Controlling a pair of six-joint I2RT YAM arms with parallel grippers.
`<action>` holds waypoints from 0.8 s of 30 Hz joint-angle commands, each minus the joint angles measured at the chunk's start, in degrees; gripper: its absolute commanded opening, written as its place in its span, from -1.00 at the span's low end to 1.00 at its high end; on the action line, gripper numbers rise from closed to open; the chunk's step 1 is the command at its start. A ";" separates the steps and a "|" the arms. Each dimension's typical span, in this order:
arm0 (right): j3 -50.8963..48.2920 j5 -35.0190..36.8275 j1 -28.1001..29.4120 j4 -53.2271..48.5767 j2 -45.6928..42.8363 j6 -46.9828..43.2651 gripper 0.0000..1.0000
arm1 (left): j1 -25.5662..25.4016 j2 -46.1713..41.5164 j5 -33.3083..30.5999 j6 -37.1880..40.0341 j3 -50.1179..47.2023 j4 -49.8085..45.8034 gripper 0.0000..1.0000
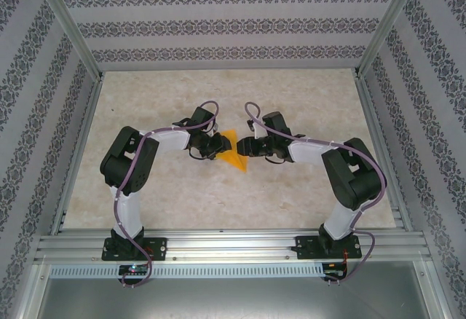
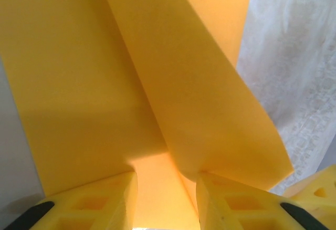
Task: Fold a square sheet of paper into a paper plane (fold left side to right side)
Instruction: Fourth fold the wing at the center of the table.
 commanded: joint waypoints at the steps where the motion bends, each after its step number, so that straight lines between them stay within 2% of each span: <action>1: -0.02 2.14 1.55 -2.44 1.54 -2.01 -0.34 | -0.56 1.02 -0.73 -0.31 0.65 0.18 -0.27; 14: 1.77 6.69 4.66 -5.40 4.58 -3.86 -0.35 | -0.60 0.88 -0.84 -0.08 0.70 -0.09 -0.26; 24: 3.18 6.18 4.95 -5.53 5.25 -3.95 -0.72 | -0.59 0.57 -1.02 0.07 0.61 -0.51 -0.26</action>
